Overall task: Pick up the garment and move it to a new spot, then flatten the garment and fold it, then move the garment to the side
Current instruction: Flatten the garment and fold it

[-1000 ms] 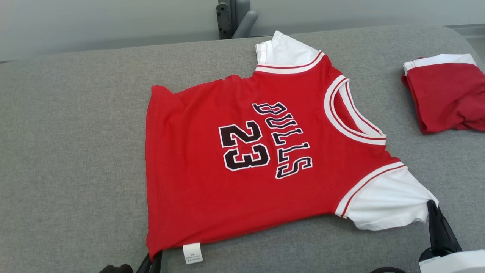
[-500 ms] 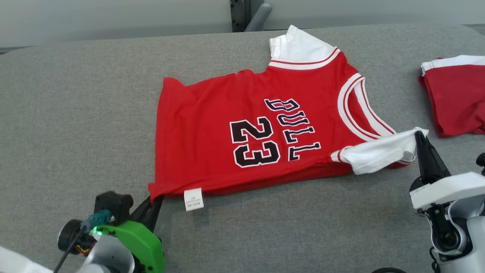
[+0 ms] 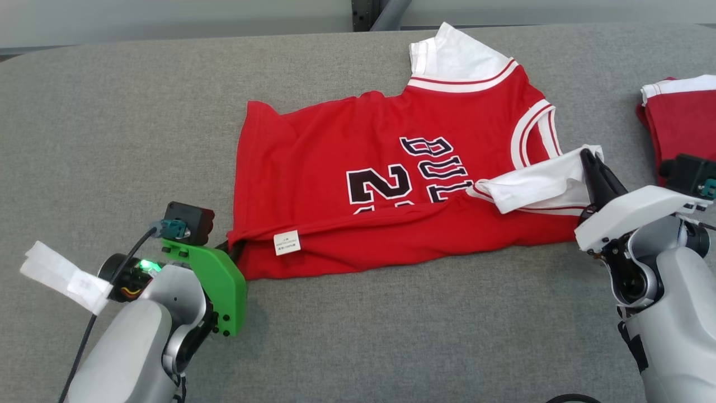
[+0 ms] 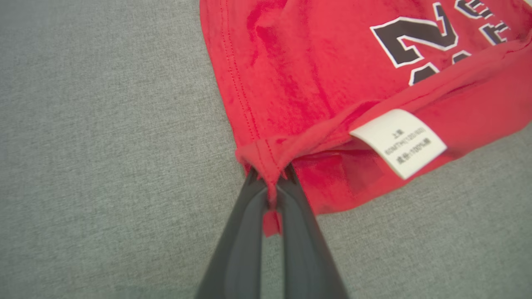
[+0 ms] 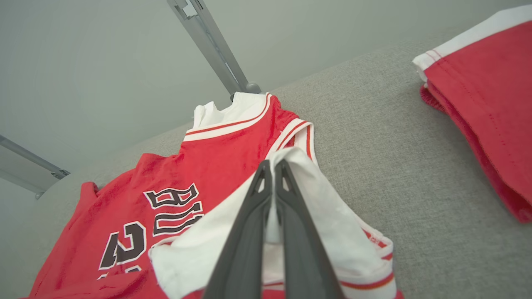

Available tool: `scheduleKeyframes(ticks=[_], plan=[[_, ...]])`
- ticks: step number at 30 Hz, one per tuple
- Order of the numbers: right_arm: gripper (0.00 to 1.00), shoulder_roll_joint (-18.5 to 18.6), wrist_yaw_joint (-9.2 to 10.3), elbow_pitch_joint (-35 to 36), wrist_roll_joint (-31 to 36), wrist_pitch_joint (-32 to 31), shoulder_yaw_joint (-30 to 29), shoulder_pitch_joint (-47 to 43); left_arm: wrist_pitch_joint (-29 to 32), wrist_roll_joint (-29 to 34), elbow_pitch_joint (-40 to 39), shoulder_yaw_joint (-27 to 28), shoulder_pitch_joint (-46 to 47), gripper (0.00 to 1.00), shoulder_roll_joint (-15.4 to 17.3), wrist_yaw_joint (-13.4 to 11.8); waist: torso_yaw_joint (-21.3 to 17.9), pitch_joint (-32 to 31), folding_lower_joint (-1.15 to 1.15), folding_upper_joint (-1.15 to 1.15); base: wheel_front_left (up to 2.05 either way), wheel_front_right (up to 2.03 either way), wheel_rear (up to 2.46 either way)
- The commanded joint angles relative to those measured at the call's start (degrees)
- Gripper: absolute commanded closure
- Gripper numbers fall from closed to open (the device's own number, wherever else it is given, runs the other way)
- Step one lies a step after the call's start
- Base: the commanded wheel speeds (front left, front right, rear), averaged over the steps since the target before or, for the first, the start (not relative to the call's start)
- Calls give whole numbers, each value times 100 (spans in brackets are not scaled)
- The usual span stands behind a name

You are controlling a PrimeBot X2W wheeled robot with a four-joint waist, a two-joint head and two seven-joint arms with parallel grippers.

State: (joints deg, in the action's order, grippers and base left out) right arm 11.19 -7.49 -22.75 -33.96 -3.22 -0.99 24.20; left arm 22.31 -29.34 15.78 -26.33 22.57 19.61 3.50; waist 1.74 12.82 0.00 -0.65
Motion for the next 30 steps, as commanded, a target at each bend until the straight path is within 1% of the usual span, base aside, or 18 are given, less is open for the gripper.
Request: scheduleKeyframes(ticks=[1,5,6,7,8,11,14,16,19,20,23,26,28,30], plan=[[100,31,1,-85,80,26,59,100,21,-65,96,-24,122,100,-21,39,-11,12,0,65,0,0,0],[100,138,1,-482,287,158,269,397,97,-61,502,-86,412,100,-45,116,-18,36,0,65,0,0,0],[75,153,1,-577,345,217,292,467,96,-76,594,-92,467,99,-62,133,-19,41,0,65,0,0,0],[27,163,1,-665,411,297,317,527,77,-85,674,-100,515,55,-77,144,-19,42,0,65,0,0,0],[0,156,1,-764,455,357,341,579,40,-104,745,-106,553,0,-102,161,-23,35,0,65,0,0,0],[0,195,1,-944,536,531,435,720,25,-188,819,-154,591,0,-168,227,-30,23,0,65,0,0,0],[0,297,1,-978,687,837,485,779,-49,-213,727,-176,508,0,-92,253,-36,-6,0,65,0,0,0],[0,368,1,-865,774,1071,523,719,-89,-256,573,-161,313,0,-41,244,-33,-40,0,65,0,0,0],[0,567,1,-566,983,1321,636,443,-158,-364,197,-59,-42,0,94,143,-44,-103,0,65,0,0,0],[0,715,2,-317,1201,1394,674,201,-189,-467,-92,25,-354,0,142,24,-56,-153,0,65,0,0,0],[0,841,2,19,1475,1337,627,-218,-224,-613,-473,168,-848,0,179,-196,-89,-178,0,65,0,0,0],[0,805,2,273,1676,1091,584,-623,-267,-716,-660,247,-1152,0,153,-385,-120,-144,0,65,0,0,0],[0,821,2,365,1823,894,580,-794,-246,-798,-713,247,-1243,0,85,-430,-142,-99,0,65,0,0,0],[0,840,2,394,1948,701,565,-888,-194,-914,-713,265,-1218,0,-12,-415,-145,-28,0,65,0,0,0]])
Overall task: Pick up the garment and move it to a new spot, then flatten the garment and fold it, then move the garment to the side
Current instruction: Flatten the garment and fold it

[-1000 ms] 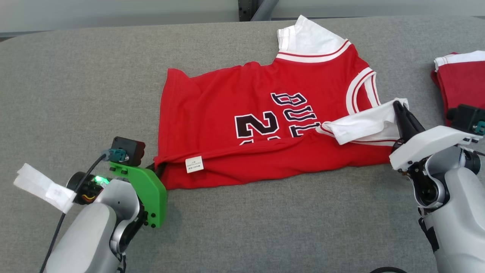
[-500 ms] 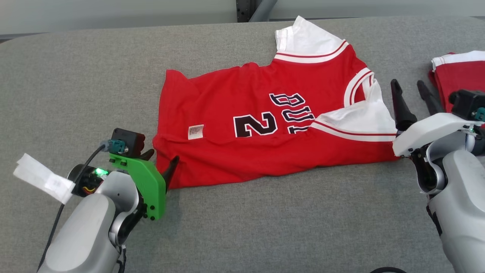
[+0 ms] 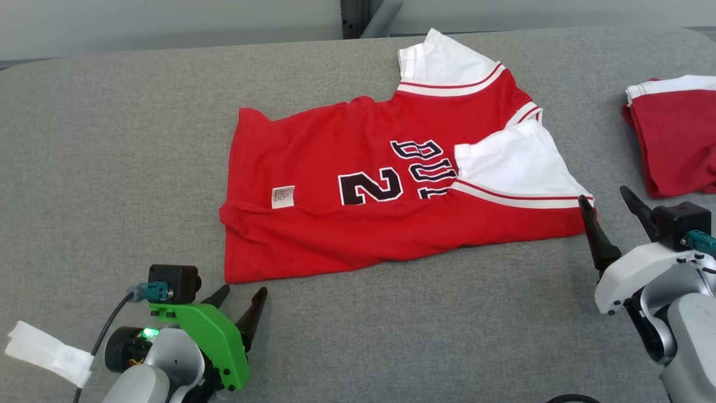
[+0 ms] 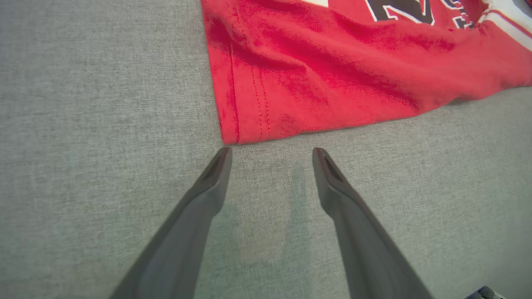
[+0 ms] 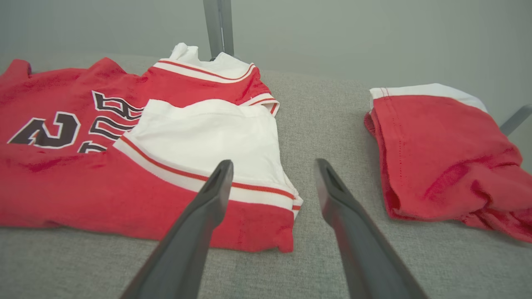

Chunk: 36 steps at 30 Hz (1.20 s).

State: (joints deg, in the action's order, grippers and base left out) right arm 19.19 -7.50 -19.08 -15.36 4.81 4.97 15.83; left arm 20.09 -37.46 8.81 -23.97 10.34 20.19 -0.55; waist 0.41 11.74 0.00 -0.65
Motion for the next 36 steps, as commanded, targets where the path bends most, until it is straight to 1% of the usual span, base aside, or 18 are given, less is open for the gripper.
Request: scheduleKeyframes(ticks=[1,7,12,21,25,26,27,28,29,30,31,32,33,36], plan=[[0,40,3,27,88,-102,-32,-50,28,-102,-16,29,6,0,-70,-10,-11,80,0,65,0,0,0],[0,-43,3,-182,259,-617,-101,138,92,-105,204,50,355,0,-56,32,-34,286,0,65,0,0,0],[0,-55,3,-449,247,-928,56,329,156,-193,394,24,561,0,-95,140,-16,395,0,65,0,0,0],[0,-42,3,-819,135,-1011,197,594,227,-325,750,-66,799,0,-226,301,27,454,0,65,0,0,0],[0,-21,3,-951,93,-1059,262,700,273,-352,891,-99,882,0,-234,326,20,469,0,65,0,0,0],[0,-14,3,-981,82,-1072,282,717,283,-358,934,-103,900,5,-238,339,17,473,0,65,0,0,0],[0,-12,3,-1013,72,-1075,302,737,291,-374,973,-107,921,40,-248,352,16,480,0,65,0,0,0],[0,-18,3,-1052,42,-1120,331,761,290,-394,1004,-116,949,80,-262,368,17,486,0,65,0,0,0],[14,-24,3,-1086,-23,-1151,373,786,282,-433,1030,-128,968,100,-286,399,17,491,0,65,0,0,0],[61,-38,3,-1115,-87,-1163,402,813,275,-433,1057,-147,976,100,-292,427,14,494,0,65,0,0,0],[96,-43,3,-1142,-147,-1172,436,835,264,-430,1089,-167,970,100,-296,453,10,493,0,65,0,0,0],[100,-33,3,-1167,-205,-1180,474,871,242,-432,1117,-181,965,100,-302,474,2,486,0,65,0,0,0],[100,-7,3,-1184,-269,-1180,516,904,217,-442,1134,-182,949,100,-281,486,-7,469,0,65,0,0,0],[100,29,6,-1137,-749,-1242,550,874,189,-478,1051,-157,813,100,-140,560,-12,366,0,65,0,0,0]])
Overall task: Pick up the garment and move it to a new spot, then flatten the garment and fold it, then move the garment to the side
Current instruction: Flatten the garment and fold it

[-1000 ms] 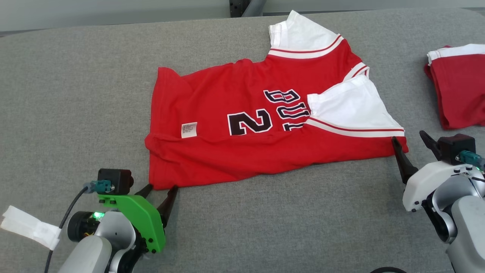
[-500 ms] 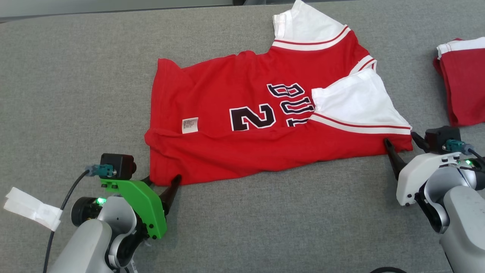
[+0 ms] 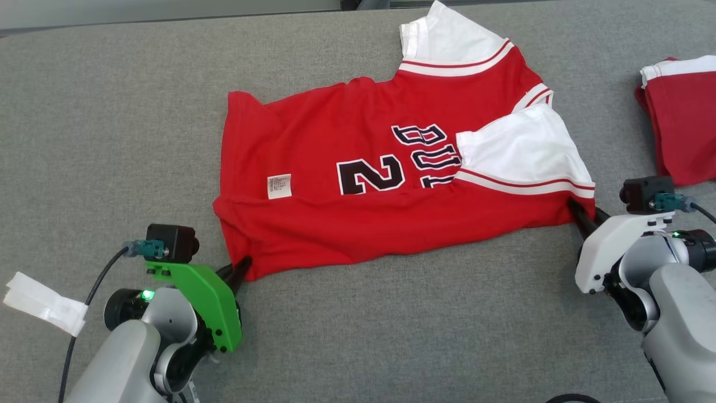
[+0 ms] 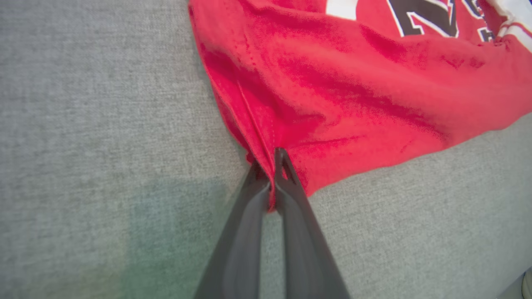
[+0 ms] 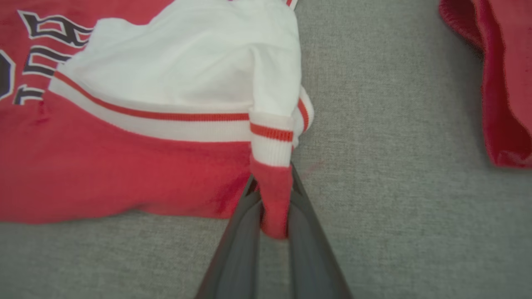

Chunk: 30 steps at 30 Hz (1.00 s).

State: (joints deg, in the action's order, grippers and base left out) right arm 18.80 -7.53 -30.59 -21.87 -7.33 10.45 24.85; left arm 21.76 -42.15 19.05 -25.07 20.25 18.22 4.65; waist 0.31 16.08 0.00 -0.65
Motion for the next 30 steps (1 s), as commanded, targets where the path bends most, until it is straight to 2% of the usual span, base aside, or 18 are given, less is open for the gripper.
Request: scheduleKeyframes(ticks=[1,6,9,13,17,20,21,22,23,24,25,30], plan=[[100,145,9,72,-226,-50,11,-60,13,-36,-45,-33,-228,100,112,52,-2,-112,0,65,0,0,0],[100,585,10,470,-818,-397,108,-459,8,-156,-620,40,-676,100,417,73,9,-393,0,65,0,0,0],[100,855,10,879,-1129,-655,91,-839,32,-262,-1134,85,-1123,100,544,-20,16,-541,0,65,0,0,0],[100,1009,10,1288,-1360,-900,-34,-1322,12,-305,-1634,126,-1592,100,620,-191,29,-633,0,65,0,0,0],[100,1038,10,1762,-1546,-1209,-275,-1945,-11,-395,-2075,106,-2202,100,608,-418,43,-642,0,65,0,0,0],[100,943,10,1928,-1479,-1286,-492,-2276,-34,-472,-2118,97,-2498,100,560,-535,55,-605,0,65,0,0,0],[97,911,10,1940,-1403,-1302,-546,-2357,-85,-477,-2079,110,-2550,100,527,-577,58,-593,0,65,0,0,0],[72,860,11,1924,-1353,-1330,-595,-2406,-111,-478,-2027,111,-2574,90,491,-605,64,-586,0,65,0,0,0],[55,806,10,1912,-1302,-1353,-636,-2448,-109,-440,-1968,68,-2594,54,494,-607,67,-582,0,65,0,0,0],[2,775,9,1915,-1222,-1370,-661,-2471,-134,-409,-1935,39,-2606,3,484,-593,71,-577,0,65,0,0,0],[0,750,9,1924,-1159,-1367,-701,-2478,-180,-392,-1922,37,-2610,0,462,-608,79,-575,0,65,0,0,0],[0,823,8,2312,-1041,-1404,-997,-2418,-306,-242,-2095,93,-2678,0,634,-627,112,-527,0,65,0,0,0]])
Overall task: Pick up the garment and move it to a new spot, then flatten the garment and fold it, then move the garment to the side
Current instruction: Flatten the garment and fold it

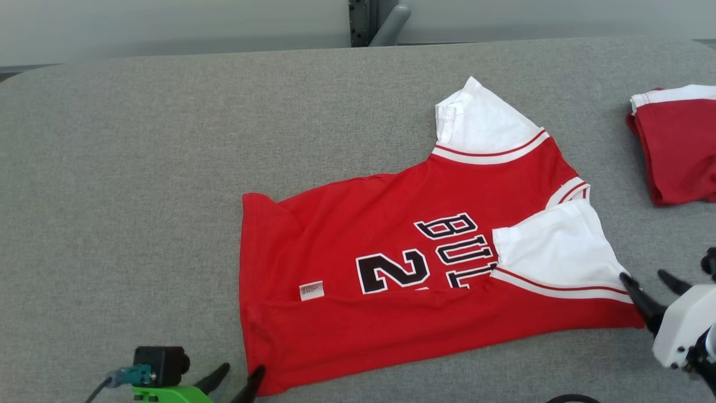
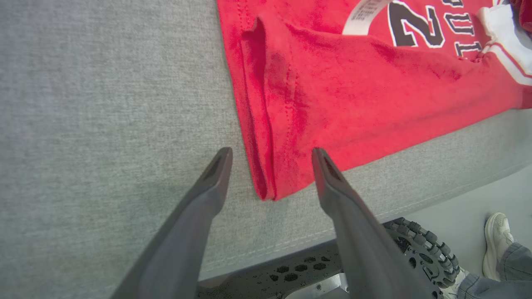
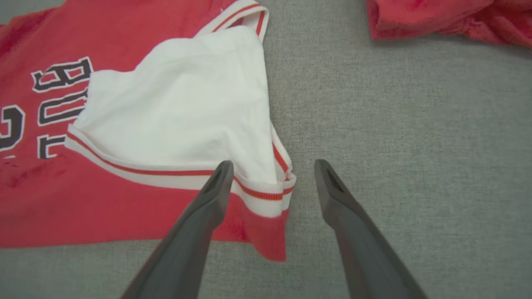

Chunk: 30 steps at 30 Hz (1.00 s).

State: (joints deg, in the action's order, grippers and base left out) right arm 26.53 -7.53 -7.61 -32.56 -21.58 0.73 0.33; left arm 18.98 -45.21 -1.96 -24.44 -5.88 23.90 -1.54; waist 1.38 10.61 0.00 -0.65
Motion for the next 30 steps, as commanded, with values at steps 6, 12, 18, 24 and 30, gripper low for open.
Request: scheduleKeyframes(ticks=[6,12,18,24,30], plan=[[0,184,6,662,252,-84,-440,814,109,122,-465,358,579,0,368,-51,142,429,0,65,0,0,0],[0,-58,6,293,893,-355,-167,2476,486,96,206,255,2408,0,-44,116,447,1142,0,65,0,0,0],[0,-445,7,-1078,1704,-328,204,4242,730,376,1594,-229,4068,0,-591,493,803,1681,0,65,0,0,0],[0,-497,8,-1961,2076,-97,338,4905,705,409,2298,-508,4548,0,-928,684,1068,1789,0,65,0,0,0],[0,-517,8,-2723,2261,65,486,5302,575,345,2765,-727,4761,0,-1143,800,1228,1865,0,65,0,0,0]])
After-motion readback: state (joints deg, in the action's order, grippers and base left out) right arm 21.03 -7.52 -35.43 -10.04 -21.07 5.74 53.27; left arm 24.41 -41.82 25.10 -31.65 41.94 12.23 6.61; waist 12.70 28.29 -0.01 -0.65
